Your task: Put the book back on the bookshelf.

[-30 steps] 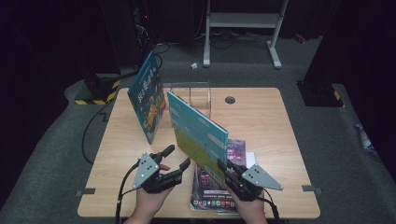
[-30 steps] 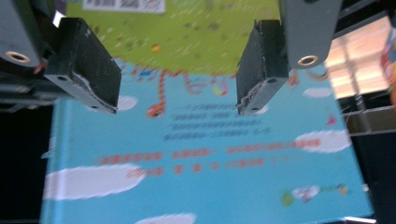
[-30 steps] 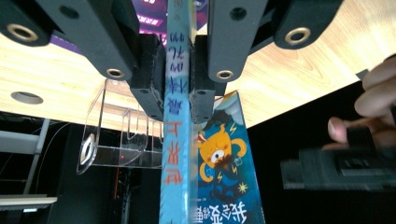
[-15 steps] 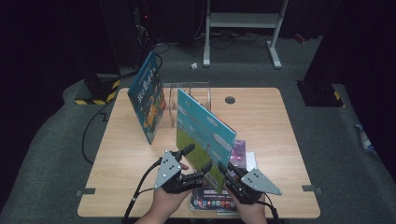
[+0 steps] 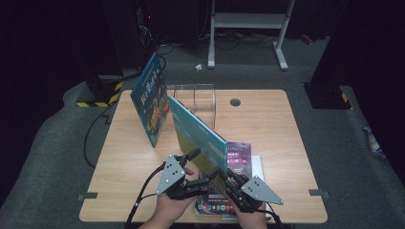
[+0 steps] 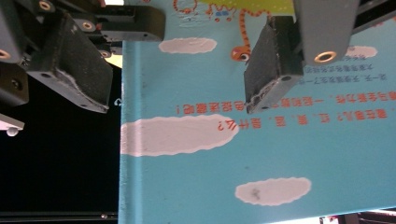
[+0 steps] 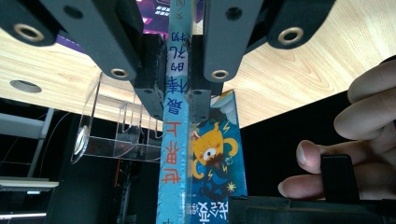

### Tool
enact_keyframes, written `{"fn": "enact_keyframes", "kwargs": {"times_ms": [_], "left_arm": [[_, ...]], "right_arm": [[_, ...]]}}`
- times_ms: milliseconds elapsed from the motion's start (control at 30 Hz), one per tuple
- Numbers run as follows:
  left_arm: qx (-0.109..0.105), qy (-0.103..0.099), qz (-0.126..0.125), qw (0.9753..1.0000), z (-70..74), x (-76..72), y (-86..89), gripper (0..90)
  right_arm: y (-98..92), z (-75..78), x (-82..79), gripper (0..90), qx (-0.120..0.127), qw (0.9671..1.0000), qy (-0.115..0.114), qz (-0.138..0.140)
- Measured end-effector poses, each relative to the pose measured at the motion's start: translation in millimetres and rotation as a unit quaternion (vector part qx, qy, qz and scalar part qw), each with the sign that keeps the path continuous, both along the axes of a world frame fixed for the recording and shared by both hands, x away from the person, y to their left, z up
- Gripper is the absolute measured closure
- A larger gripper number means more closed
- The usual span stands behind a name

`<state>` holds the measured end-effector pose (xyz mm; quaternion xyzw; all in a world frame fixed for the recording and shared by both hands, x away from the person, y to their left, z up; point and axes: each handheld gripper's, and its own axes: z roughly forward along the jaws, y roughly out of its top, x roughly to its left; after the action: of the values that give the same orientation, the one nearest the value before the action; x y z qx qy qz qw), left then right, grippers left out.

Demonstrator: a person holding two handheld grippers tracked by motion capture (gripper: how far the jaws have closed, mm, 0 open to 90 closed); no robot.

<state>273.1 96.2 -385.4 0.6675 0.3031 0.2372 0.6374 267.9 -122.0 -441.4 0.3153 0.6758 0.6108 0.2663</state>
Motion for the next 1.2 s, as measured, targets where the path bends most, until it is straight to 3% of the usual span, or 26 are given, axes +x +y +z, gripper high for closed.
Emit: {"fn": "enact_keyframes", "kwargs": {"times_ms": [233,467,700,1200], "left_arm": [[-0.005,0.008,0.011,0.9999,1.4,-2.2,-6.7,19.5],[-0.016,0.014,0.051,0.9985,0.2,-10.3,-0.1,15.1],[-0.007,0.016,0.080,0.9967,0.1,-17.7,5.5,12.3],[0.010,0.026,0.106,0.9940,-4.0,-18.5,17.2,13.1]], "right_arm": [[7.1,-2.3,-6.8,79.3,-0.010,0.9998,-0.017,0.008],[17.5,-3.8,-12.9,77.5,-0.021,0.9993,-0.023,0.019],[27.2,-5.4,-15.9,74.9,-0.024,0.9991,-0.016,0.032],[49.7,-12.1,-19.7,68.6,-0.042,0.9967,0.006,0.069]]}}
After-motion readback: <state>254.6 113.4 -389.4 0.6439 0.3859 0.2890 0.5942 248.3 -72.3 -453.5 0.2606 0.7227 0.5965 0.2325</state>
